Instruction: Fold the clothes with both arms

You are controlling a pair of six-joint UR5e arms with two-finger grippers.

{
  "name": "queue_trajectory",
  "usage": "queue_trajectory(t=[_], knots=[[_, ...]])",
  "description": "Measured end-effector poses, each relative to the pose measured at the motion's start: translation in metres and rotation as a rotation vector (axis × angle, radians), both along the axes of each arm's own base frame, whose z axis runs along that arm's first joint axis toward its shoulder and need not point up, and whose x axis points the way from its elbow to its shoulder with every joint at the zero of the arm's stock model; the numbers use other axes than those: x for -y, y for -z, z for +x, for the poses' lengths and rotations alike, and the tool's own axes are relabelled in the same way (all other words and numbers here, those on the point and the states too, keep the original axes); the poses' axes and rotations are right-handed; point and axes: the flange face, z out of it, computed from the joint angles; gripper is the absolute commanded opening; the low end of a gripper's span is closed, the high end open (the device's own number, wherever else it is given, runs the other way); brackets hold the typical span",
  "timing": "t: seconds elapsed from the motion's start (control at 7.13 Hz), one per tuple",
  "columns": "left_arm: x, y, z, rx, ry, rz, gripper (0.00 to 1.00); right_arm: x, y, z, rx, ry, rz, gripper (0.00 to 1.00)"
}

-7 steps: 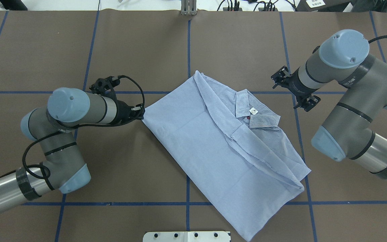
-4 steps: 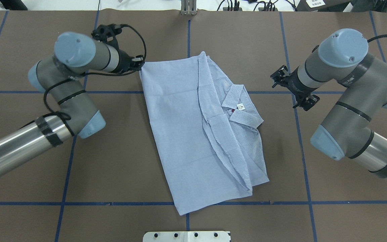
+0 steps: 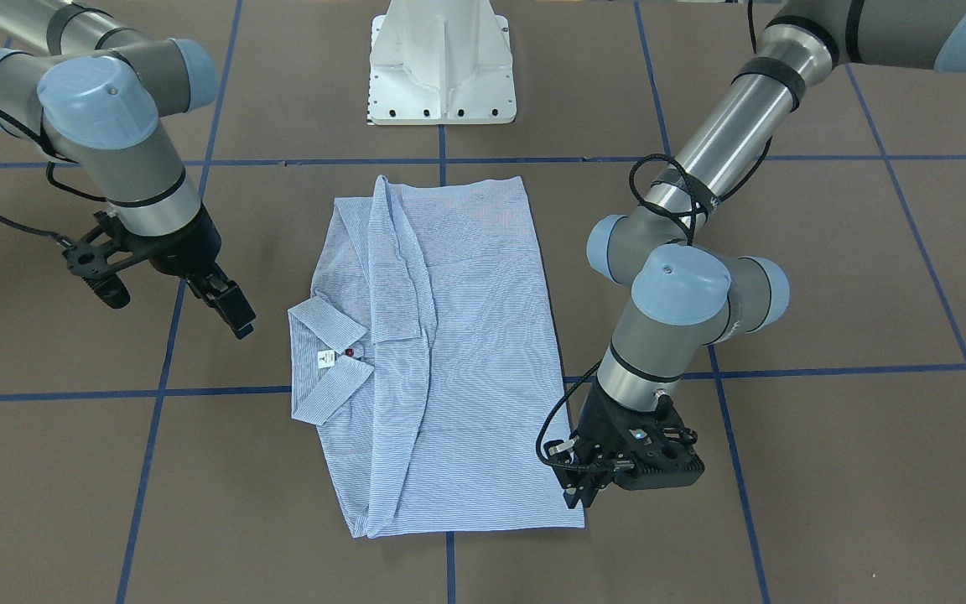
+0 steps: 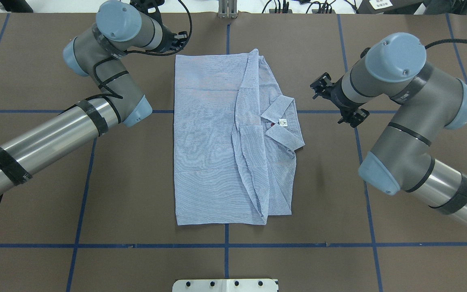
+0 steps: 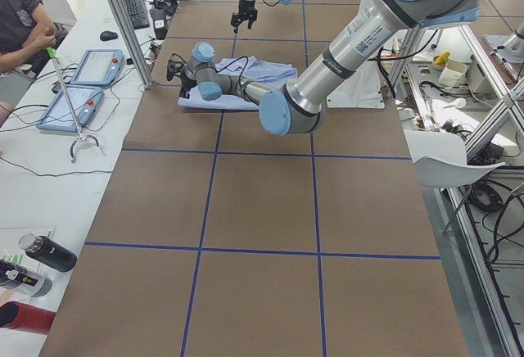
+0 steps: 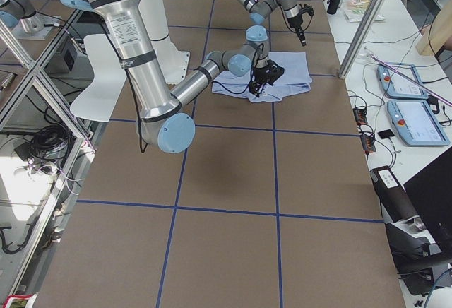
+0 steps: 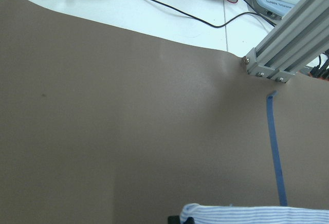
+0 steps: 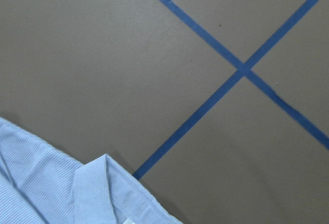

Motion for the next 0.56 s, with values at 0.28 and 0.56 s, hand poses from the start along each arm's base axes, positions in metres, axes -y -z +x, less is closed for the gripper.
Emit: queue_trajectory(t=[0.28,0.56], knots=[[0.004,0.015,-0.037,-0.027,0.001,0.029,0.46,-0.035,0.034,-0.057,-0.023,0.014,0.114,1.00],[-0.058,0.007,-0.098,-0.085,-0.076,0.040,0.46,-0.083,0.059,-0.109,-0.034,0.092,0.173,1.00]])
